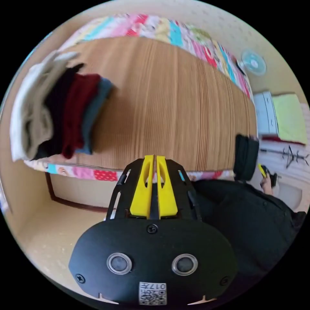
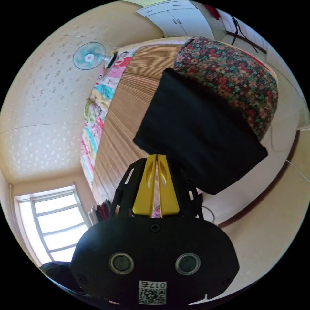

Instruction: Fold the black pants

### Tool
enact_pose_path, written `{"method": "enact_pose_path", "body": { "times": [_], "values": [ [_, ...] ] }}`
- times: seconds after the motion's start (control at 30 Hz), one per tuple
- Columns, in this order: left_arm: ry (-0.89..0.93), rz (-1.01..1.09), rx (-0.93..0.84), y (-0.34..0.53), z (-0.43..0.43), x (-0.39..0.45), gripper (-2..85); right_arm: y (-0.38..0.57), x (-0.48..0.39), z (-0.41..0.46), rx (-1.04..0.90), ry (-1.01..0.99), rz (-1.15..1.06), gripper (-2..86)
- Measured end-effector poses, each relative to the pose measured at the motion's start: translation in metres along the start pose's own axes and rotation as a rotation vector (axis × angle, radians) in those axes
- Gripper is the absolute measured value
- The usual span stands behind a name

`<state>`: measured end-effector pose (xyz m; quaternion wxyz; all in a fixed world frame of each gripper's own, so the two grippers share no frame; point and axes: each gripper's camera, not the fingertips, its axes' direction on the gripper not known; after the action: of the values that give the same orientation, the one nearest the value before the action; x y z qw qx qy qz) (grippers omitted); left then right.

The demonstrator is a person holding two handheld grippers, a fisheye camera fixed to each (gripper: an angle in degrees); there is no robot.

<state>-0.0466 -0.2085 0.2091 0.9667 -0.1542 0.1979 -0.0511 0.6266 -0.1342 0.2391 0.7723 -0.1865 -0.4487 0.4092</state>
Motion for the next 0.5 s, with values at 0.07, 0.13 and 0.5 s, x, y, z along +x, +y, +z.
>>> {"method": "enact_pose_path", "body": {
  "times": [0.07,0.13,0.5],
  "values": [
    [0.042,-0.123,0.168,0.013,-0.042,-0.026,7.1,0.029,-0.02,0.042,-0.091,-0.217,-0.002,0.4],
    [0.102,-0.189,0.346,0.017,-0.087,-0.055,10.3,0.049,-0.046,0.077,-0.151,-0.371,-0.074,0.3],
    [-0.121,-0.161,0.113,-0.059,-0.086,-0.144,12.9,0.199,-0.24,0.208,-0.518,-0.625,-0.507,0.3]
  ]
}}
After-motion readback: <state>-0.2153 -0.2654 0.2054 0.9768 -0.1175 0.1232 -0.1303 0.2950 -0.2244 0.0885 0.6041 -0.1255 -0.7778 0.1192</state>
